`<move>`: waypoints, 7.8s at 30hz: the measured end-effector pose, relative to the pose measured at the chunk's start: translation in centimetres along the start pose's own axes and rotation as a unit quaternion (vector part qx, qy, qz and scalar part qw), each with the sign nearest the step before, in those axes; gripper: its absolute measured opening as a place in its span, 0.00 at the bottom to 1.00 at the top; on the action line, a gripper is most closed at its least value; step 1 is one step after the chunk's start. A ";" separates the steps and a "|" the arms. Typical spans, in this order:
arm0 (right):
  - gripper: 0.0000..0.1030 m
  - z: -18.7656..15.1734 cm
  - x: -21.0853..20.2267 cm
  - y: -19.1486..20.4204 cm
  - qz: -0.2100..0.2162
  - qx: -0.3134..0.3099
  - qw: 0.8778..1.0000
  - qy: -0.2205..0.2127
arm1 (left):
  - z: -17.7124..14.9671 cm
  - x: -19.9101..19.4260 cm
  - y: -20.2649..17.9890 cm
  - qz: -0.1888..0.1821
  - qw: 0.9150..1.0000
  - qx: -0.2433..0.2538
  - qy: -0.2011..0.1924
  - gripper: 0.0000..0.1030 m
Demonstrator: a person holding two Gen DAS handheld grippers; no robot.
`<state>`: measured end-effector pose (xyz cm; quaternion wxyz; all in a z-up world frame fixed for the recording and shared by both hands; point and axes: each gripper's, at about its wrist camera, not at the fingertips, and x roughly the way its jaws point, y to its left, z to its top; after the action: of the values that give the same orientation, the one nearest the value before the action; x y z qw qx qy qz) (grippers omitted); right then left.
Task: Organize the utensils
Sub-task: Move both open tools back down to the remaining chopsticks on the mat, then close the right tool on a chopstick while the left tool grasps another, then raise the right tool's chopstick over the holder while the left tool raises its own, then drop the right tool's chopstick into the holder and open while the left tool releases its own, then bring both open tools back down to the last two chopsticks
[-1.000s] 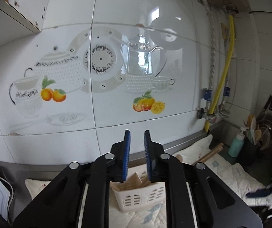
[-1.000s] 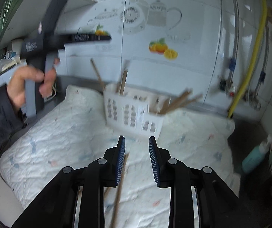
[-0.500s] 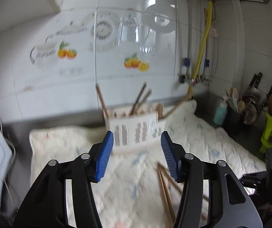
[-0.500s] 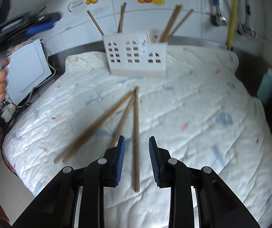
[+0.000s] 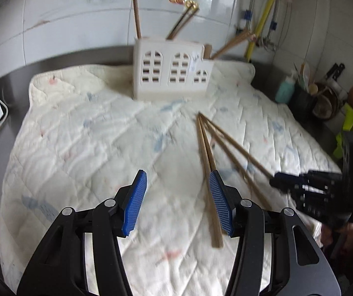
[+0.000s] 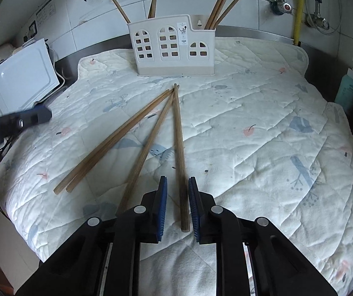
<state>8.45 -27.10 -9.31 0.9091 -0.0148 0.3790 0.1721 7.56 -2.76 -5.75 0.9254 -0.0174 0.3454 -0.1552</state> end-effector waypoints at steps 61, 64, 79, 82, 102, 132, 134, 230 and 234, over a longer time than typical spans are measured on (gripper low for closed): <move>0.14 -0.2 0.6 0.3 -0.012 -0.015 1.000 -0.008 | -2.5 5.3 -3.0 0.042 0.997 0.020 0.068 0.71; 0.10 -0.2 0.6 -0.1 -0.010 -0.010 1.000 -0.008 | -2.5 5.1 -3.1 0.041 0.997 0.016 0.064 0.67; 0.07 -0.6 0.3 -0.4 -0.008 -0.002 1.000 -0.013 | -3.0 5.1 -5.2 0.018 0.997 0.039 0.056 0.26; 0.07 -0.6 0.3 -0.4 -0.007 -0.003 1.000 -0.013 | -3.1 5.0 -5.1 0.015 0.998 0.034 0.054 0.26; 0.06 -0.2 0.3 -0.2 -0.018 0.001 1.000 -0.014 | -3.2 5.2 -4.2 0.018 0.999 0.005 0.041 0.10; 0.06 5.9 -7.0 0.4 0.002 -0.014 0.995 -0.103 | -1.9 3.6 -3.0 -0.034 0.999 0.019 0.026 0.07; 0.06 5.9 -7.0 0.4 0.002 -0.014 0.995 -0.104 | -2.4 4.4 -3.0 -0.030 0.998 0.019 0.042 0.12; 0.37 26.9 -2.8 -1.9 -0.037 -0.083 0.988 -0.127 | 26.9 1.7 1.1 0.057 0.972 0.044 -0.221 0.68; 0.44 25.5 -4.6 -1.8 -0.044 -0.079 0.985 -0.144 | 25.5 -0.5 0.8 0.065 0.968 0.044 -0.239 0.90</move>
<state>23.51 -26.12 11.87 0.9568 -0.0782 0.2285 0.1617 23.81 -3.76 13.84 0.9890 0.0096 0.1072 -0.1013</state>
